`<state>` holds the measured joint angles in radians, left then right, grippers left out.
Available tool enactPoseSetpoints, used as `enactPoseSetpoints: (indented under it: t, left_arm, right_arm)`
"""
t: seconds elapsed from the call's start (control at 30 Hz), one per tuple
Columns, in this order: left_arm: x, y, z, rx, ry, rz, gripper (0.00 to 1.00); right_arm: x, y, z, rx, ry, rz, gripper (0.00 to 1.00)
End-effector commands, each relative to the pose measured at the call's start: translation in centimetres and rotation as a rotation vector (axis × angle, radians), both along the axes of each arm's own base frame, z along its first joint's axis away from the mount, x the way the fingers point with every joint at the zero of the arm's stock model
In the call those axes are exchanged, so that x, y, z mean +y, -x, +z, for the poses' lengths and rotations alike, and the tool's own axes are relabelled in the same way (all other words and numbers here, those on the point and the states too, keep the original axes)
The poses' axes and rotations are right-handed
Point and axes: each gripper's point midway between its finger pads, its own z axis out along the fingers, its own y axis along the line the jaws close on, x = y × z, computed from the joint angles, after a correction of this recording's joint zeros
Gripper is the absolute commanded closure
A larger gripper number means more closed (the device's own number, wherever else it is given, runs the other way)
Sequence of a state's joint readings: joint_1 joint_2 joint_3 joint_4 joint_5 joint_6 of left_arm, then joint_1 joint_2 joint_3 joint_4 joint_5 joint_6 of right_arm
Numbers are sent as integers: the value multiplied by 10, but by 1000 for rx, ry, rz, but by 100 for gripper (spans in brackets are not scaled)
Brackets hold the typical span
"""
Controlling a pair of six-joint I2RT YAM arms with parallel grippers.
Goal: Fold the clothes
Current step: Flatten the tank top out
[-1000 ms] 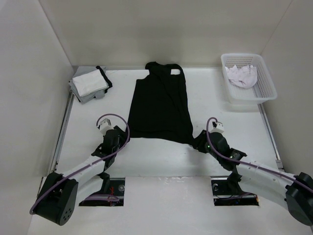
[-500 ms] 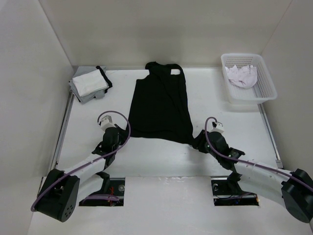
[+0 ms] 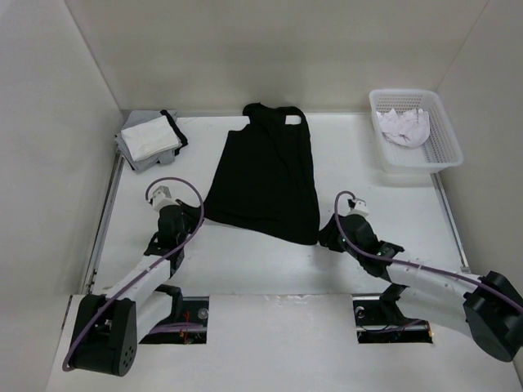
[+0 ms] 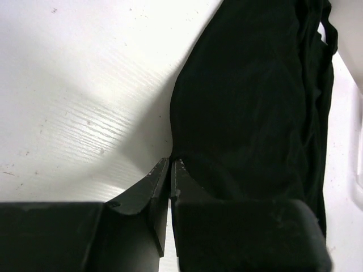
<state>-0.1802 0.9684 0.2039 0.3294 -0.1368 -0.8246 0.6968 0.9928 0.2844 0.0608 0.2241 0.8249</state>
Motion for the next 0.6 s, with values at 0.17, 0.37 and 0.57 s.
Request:
enactPoseSetpoints:
  t: [0.17,0.37,0.57]
  left_arm:
    - [0,-13,21,-53,43,-11,98]
    - [53,-5,35,-63,139,204,99]
    - [68,-1,60,-128,182,268,99]
  right_arm:
    - [33,-4,18,-28,-4,137,58]
    - [34,-8,11,-10,18,121,54]
    - [49,-29,35,-81,-15,131,36]
